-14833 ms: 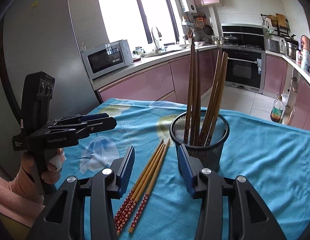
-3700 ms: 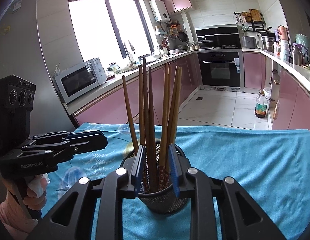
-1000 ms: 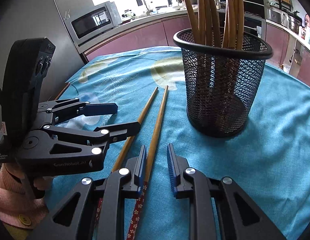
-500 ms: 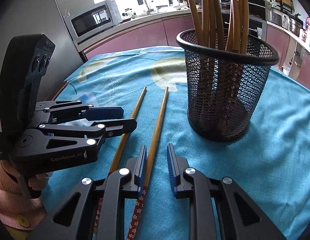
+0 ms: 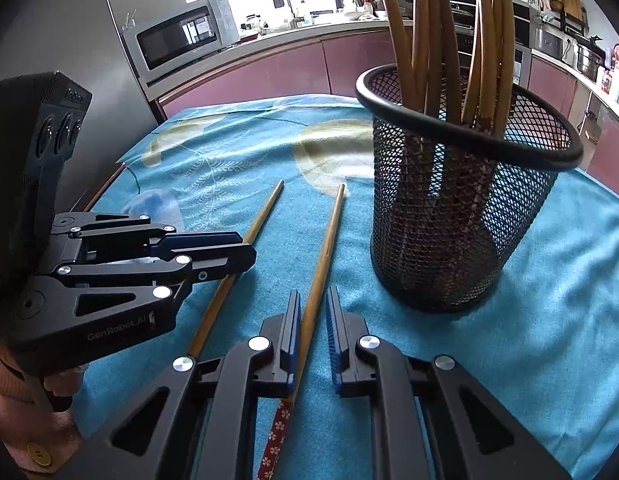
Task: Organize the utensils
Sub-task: 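Lower the right gripper onto a red-tipped chopstick and close it, then lift the chopstick upright with the right gripper toward the mesh cup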
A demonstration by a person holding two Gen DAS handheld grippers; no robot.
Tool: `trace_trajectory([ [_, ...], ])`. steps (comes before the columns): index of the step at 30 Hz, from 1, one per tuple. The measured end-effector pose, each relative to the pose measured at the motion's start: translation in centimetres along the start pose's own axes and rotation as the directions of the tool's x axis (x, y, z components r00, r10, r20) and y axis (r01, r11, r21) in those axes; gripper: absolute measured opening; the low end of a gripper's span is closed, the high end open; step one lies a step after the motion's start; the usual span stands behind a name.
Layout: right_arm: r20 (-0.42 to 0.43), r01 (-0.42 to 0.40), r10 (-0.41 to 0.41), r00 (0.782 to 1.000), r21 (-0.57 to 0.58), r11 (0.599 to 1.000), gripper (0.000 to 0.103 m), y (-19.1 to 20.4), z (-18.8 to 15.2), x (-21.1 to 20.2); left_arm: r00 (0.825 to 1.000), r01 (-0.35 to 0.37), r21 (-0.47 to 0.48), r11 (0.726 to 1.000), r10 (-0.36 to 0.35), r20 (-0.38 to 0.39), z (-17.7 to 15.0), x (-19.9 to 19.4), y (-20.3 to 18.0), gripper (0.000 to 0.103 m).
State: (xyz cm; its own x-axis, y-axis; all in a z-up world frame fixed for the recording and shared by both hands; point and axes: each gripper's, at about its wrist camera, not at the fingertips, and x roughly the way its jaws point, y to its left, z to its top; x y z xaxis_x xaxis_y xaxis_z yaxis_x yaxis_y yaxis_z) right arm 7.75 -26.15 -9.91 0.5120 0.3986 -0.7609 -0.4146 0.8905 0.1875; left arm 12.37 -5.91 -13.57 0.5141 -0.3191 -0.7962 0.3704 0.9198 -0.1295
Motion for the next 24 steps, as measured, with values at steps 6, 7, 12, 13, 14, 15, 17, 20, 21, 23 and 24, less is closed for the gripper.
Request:
trace_trajectory([
  [6, 0.002, -0.013, 0.013, 1.0, 0.022, 1.0, 0.006, -0.2, 0.1, 0.1, 1.0, 0.008, -0.009, 1.0, -0.008, 0.002, -0.2, -0.2, -0.1, 0.008],
  [7, 0.002, -0.019, 0.019, 1.0, 0.027, 0.999, 0.006, -0.3, 0.0, 0.1, 1.0, 0.007, -0.009, 1.0, -0.007, 0.003, -0.3, -0.2, -0.1, 0.008],
  [12, 0.008, -0.04, 0.04, 0.999, 0.039, 0.998, 0.006, -0.5, -0.2, -0.3, 1.0, 0.008, -0.012, 1.0, -0.008, 0.006, -0.4, -0.4, -0.2, 0.008],
  [13, 0.011, -0.042, 0.042, 0.999, 0.038, 0.998, 0.006, -0.4, -0.3, -0.4, 1.0, 0.01, -0.012, 1.0, -0.01, 0.008, -0.4, -0.5, -0.3, 0.008],
  [14, 0.015, -0.045, 0.044, 0.999, 0.036, 0.998, 0.006, -0.4, -0.3, -0.7, 1.0, 0.012, -0.012, 1.0, -0.012, 0.009, -0.4, -0.6, -0.3, 0.007],
  [15, 0.019, -0.049, 0.048, 0.999, 0.037, 0.998, 0.006, -0.4, -0.3, -0.9, 1.0, 0.011, -0.011, 1.0, -0.011, 0.011, -0.4, -0.7, -0.3, 0.007],
  [17, 0.028, -0.058, 0.057, 0.998, 0.036, 0.998, 0.006, -0.4, -0.4, -1.3, 1.0, 0.011, -0.01, 1.0, -0.011, 0.015, -0.5, -1.0, -0.3, 0.007],
  [20, 0.045, -0.066, 0.065, 0.997, 0.036, 0.997, 0.006, -0.4, -0.5, -2.0, 1.0, 0.015, -0.011, 1.0, -0.015, 0.021, -0.5, -1.4, -0.2, 0.007],
  [21, 0.049, -0.071, 0.069, 0.996, 0.039, 0.997, 0.006, -0.5, -0.5, -2.2, 1.0, 0.016, -0.011, 1.0, -0.015, 0.023, -0.5, -1.5, -0.2, 0.007],
  [23, 0.055, -0.076, 0.073, 0.996, 0.036, 0.996, 0.006, -0.4, -0.6, -2.6, 0.999, 0.018, -0.013, 1.0, -0.018, 0.028, -0.5, -1.8, -0.2, 0.007],
  [24, 0.059, -0.076, 0.074, 0.996, 0.033, 0.997, 0.006, -0.4, -0.7, -2.8, 0.999, 0.021, -0.016, 1.0, -0.021, 0.03, -0.5, -2.0, -0.1, 0.007],
])
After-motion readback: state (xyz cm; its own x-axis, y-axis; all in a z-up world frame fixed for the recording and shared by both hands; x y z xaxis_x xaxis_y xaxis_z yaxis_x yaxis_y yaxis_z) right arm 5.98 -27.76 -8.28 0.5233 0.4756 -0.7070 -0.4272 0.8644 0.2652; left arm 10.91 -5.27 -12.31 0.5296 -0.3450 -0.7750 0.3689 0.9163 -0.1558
